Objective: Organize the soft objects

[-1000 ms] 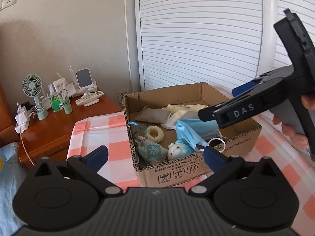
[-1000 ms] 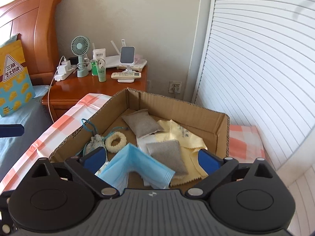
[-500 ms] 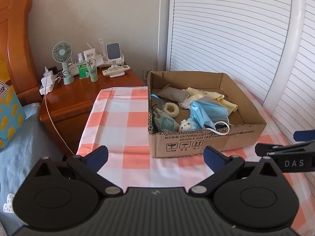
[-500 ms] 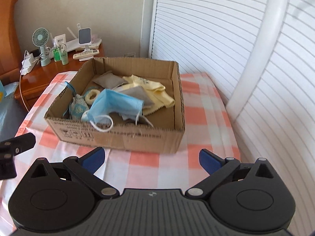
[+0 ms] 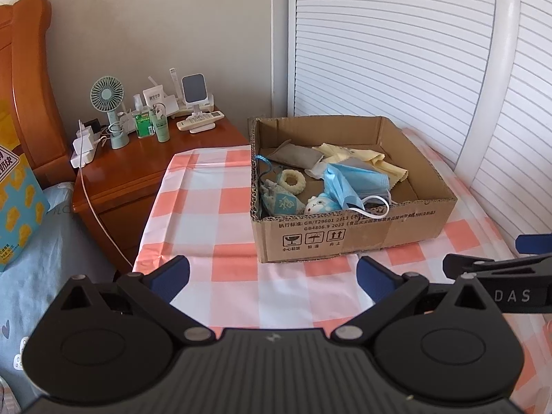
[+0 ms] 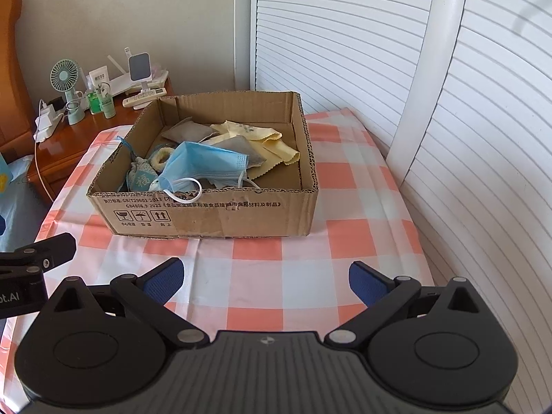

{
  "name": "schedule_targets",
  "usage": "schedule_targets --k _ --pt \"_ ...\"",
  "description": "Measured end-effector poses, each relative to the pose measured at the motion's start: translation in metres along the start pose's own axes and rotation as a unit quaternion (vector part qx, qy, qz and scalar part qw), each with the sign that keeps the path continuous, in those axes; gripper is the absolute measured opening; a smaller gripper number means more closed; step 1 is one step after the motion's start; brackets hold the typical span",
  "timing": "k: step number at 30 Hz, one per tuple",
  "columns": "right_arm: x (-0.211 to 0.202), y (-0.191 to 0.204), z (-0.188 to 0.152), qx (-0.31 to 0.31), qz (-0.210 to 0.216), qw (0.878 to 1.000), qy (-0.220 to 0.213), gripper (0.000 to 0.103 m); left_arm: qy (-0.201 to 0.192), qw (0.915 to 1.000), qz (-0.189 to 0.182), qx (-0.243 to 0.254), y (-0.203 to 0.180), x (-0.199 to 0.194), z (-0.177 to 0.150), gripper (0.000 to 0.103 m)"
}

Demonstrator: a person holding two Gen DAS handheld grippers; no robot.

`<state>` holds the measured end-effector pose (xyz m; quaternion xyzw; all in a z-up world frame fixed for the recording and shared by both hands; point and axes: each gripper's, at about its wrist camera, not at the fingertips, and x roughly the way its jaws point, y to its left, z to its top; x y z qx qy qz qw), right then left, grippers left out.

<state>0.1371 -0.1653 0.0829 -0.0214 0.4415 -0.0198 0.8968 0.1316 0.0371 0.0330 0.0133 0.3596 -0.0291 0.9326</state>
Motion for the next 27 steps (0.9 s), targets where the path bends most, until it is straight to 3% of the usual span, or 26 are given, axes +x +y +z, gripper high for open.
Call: schedule_targets --k 27 --pt "-0.0069 -0.0049 -0.0029 0.006 -0.001 1.000 -0.010 0.103 0.003 1.0000 -0.005 0.002 -0.0037 -0.0027 -0.0025 0.102"
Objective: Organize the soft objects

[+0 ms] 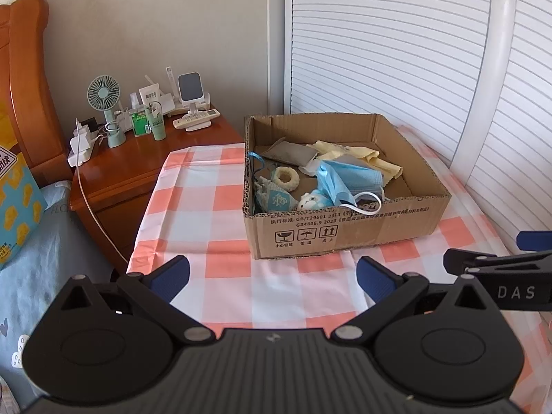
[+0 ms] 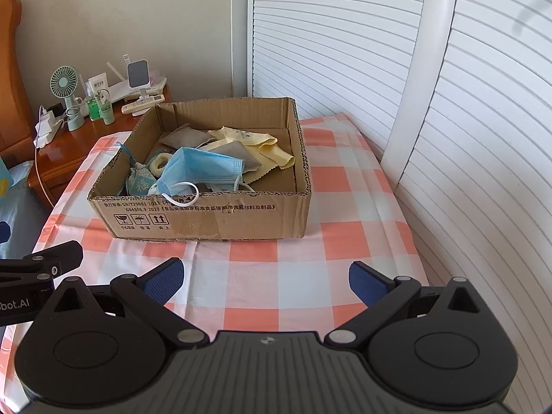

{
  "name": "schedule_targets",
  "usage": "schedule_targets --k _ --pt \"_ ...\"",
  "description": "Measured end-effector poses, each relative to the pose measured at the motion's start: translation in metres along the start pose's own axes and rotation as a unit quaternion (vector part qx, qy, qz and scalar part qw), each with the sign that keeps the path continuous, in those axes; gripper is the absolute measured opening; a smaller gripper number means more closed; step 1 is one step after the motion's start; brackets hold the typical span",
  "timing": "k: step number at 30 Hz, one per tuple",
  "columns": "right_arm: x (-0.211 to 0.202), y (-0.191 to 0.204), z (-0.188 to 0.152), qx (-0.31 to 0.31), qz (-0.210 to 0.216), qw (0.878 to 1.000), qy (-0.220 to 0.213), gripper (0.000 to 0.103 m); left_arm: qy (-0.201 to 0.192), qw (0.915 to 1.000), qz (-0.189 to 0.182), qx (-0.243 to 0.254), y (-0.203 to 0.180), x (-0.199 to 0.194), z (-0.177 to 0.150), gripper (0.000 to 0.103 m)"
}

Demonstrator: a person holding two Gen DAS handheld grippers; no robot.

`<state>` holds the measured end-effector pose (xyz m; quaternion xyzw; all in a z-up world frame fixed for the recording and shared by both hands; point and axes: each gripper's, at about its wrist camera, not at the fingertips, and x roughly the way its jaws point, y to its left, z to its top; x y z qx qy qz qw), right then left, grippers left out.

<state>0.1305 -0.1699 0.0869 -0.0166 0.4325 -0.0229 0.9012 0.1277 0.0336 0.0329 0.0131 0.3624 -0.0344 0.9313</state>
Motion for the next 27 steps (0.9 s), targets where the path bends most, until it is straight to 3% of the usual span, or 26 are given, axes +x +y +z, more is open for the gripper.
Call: schedule_targets --k 27 --pt "-0.0018 -0.0010 -0.0016 -0.005 -0.002 1.000 -0.002 0.103 -0.002 1.0000 -0.001 0.000 -0.0009 -0.0041 0.0008 0.102"
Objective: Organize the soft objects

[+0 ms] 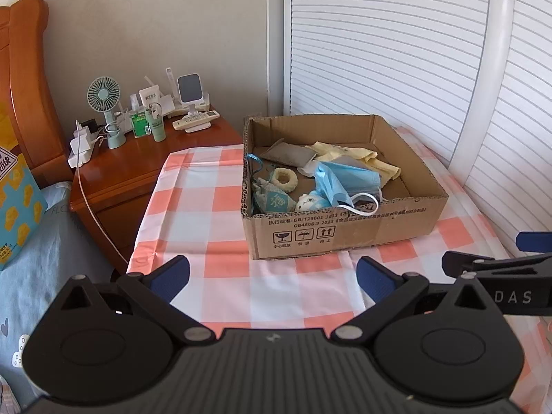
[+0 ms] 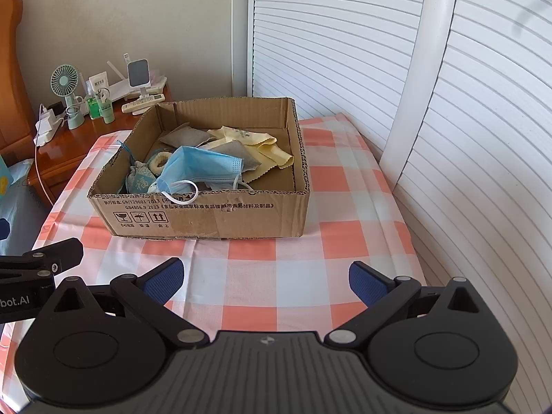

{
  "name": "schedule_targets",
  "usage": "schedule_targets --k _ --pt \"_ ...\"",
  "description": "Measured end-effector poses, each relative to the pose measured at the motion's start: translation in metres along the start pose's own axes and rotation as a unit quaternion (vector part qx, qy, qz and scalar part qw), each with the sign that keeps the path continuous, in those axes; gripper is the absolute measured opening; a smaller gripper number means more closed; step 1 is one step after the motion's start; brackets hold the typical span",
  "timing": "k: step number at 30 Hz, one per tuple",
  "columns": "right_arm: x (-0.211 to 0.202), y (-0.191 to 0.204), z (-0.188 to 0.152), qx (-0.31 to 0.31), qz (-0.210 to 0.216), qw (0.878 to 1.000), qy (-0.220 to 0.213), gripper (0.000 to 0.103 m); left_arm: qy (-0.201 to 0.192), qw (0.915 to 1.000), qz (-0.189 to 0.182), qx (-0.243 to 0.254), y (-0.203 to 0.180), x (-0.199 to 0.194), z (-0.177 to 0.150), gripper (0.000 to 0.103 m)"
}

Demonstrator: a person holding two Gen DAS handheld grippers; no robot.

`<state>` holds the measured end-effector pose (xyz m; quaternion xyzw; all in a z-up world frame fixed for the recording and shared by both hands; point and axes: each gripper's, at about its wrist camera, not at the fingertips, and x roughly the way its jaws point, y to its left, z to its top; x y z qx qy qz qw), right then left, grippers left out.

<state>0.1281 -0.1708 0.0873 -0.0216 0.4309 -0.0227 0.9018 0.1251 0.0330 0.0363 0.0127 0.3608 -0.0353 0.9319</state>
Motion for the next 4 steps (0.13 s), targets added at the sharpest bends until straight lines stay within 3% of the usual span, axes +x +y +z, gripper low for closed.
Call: schedule_targets --k 4 --pt "-0.0020 0.0007 -0.0002 -0.002 -0.001 1.000 -0.002 0.103 0.001 1.0000 0.001 0.000 -0.0002 -0.0001 -0.0001 0.102"
